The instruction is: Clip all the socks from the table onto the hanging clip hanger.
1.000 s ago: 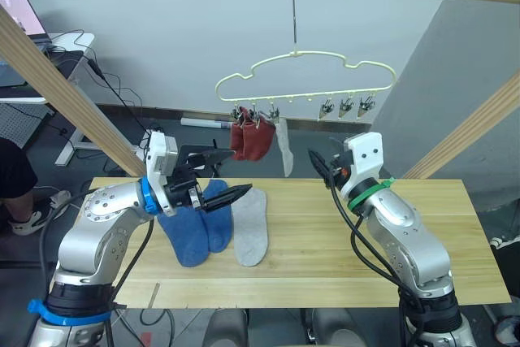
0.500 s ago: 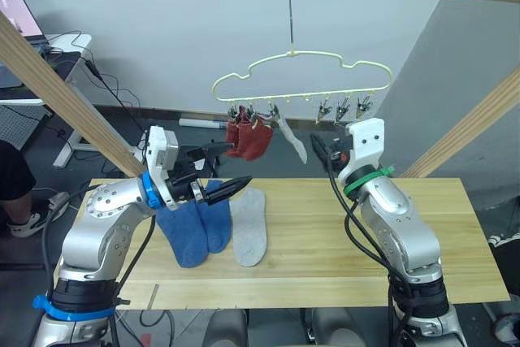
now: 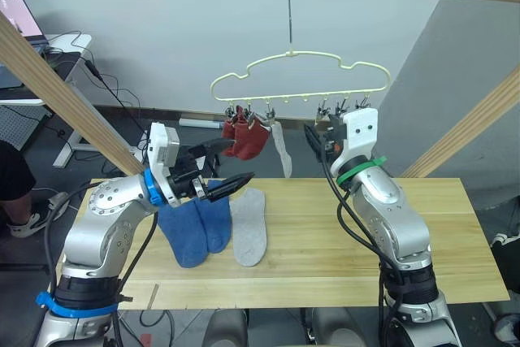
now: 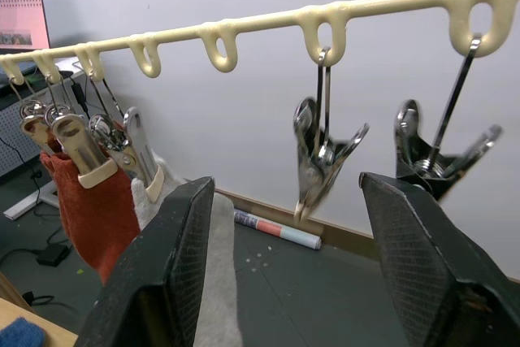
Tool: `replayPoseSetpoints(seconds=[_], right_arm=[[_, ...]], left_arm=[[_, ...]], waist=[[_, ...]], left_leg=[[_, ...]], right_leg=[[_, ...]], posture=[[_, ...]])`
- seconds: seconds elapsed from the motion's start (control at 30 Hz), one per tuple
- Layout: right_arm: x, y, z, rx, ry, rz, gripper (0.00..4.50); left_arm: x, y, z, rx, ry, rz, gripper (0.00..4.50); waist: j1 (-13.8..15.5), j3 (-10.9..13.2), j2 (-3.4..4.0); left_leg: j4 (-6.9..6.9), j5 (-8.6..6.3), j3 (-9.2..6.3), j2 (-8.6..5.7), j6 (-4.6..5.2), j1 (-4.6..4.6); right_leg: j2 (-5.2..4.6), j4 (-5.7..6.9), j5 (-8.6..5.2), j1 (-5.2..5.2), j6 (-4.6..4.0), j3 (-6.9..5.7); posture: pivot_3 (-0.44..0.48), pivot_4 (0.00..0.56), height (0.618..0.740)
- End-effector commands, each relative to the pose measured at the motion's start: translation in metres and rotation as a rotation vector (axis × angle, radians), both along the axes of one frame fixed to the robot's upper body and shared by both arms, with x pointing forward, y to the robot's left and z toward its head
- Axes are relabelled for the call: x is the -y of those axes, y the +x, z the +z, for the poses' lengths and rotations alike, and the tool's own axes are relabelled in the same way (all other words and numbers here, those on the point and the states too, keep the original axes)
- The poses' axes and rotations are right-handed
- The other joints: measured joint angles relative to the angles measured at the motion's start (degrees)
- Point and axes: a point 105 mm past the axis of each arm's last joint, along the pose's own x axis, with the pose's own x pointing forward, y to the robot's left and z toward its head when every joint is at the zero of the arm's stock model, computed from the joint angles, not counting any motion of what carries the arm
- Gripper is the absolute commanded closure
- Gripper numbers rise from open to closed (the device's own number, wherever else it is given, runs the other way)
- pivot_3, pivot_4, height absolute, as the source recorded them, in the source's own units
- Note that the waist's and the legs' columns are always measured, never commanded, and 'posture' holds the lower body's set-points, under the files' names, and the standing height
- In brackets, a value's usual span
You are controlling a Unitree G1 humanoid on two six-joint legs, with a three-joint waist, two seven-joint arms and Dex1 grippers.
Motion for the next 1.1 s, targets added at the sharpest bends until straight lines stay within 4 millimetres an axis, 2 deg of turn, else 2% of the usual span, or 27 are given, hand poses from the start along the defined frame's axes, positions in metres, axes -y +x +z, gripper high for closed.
replayPoseSetpoints(seconds=[0.03,0.57,1.1], right_arm=[[-0.001,-0.001,0.016,0.067,0.024,-0.003,1.52],[-0.010,0.004,0.024,0.052,0.092,0.008,1.52],[-0.011,0.008,0.022,0.026,0.128,0.002,1.52]], left_arm=[[0.004,-0.003,0.009,0.046,0.005,-0.015,0.00],[0.003,-0.001,0.008,0.056,0.011,-0.012,0.00],[0.003,-0.002,0.006,0.053,0.014,-0.013,0.00]], waist=[[-0.01,0.00,0.00],[-0.05,0.00,0.01],[-0.07,0.01,0.02]], left_leg=[[0.00,0.00,0.00,0.00,0.00,0.00],[0.01,0.00,-0.01,0.01,0.00,0.00],[0.02,0.00,-0.01,0.01,0.00,0.01]], right_leg=[[0.00,0.00,0.00,0.00,0.00,0.00],[0.01,0.04,0.00,-0.01,0.00,-0.01],[0.02,0.08,0.00,-0.01,0.00,-0.01]], posture=[[-0.015,0.217,0.740],[-0.016,0.219,0.740],[-0.009,0.223,0.740]])
